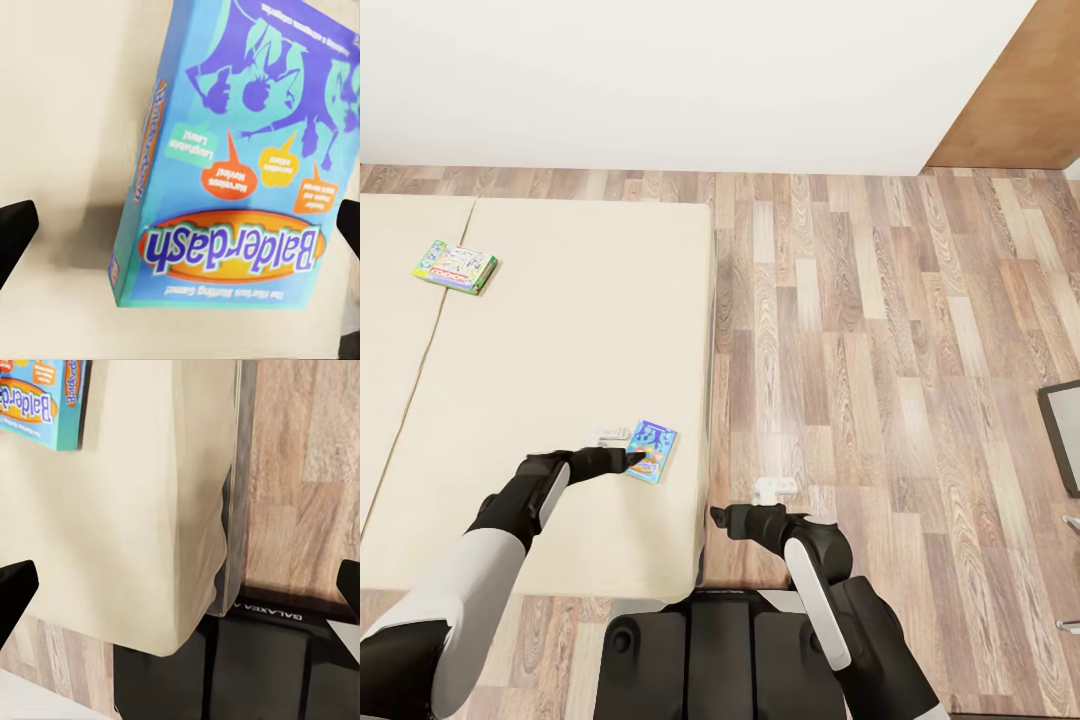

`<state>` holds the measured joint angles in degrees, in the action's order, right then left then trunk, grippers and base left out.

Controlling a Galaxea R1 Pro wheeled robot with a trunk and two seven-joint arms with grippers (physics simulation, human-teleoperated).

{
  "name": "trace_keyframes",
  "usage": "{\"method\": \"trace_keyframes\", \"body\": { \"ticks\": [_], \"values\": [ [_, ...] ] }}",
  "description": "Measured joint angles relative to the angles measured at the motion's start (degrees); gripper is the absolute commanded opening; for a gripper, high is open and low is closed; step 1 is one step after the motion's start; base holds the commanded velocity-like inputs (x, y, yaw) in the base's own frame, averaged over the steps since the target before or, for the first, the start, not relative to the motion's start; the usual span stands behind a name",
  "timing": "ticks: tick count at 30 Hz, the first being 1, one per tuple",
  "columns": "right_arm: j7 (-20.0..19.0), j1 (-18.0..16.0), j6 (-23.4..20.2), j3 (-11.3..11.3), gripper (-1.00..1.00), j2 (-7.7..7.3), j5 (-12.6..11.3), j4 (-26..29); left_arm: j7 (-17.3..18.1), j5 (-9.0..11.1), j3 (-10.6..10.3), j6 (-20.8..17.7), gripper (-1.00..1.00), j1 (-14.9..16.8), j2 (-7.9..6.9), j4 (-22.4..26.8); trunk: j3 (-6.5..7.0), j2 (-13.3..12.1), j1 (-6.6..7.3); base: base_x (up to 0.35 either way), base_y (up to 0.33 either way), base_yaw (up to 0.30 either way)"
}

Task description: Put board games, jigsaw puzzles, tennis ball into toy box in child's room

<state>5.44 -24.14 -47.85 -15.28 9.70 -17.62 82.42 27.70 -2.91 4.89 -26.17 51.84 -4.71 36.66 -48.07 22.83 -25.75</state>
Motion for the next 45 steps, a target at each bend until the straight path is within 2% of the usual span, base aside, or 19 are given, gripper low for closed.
{"method": "trace_keyframes", "body": {
  "ticks": [4,10,34,45],
  "values": [
    [-0.02,0.00,-0.01,0.02,1.00,0.02,0.00,0.09,3.33,-0.32,0.00,0.00,1.00,0.00,0.00,0.00,0.00,0.00,0.00,0.000,0.000,0.000],
    [-0.03,0.00,-0.02,0.03,1.00,0.01,0.01,0.13,5.48,-0.53,0.01,0.01,1.00,0.00,-0.12,0.00,-0.10,0.00,0.00,0.000,0.000,0.000],
    [0.05,0.00,-0.02,0.00,1.00,0.06,-0.04,0.00,5.89,-0.51,-0.02,0.10,1.00,0.00,-0.25,0.03,-2.17,0.00,0.00,0.000,0.000,0.000],
    [0.05,0.00,-0.01,-0.04,1.00,0.06,0.02,0.04,6.14,-0.23,-0.13,0.05,1.00,0.00,-0.20,0.26,-2.34,0.00,0.00,0.000,0.000,0.000]
  ]
}}
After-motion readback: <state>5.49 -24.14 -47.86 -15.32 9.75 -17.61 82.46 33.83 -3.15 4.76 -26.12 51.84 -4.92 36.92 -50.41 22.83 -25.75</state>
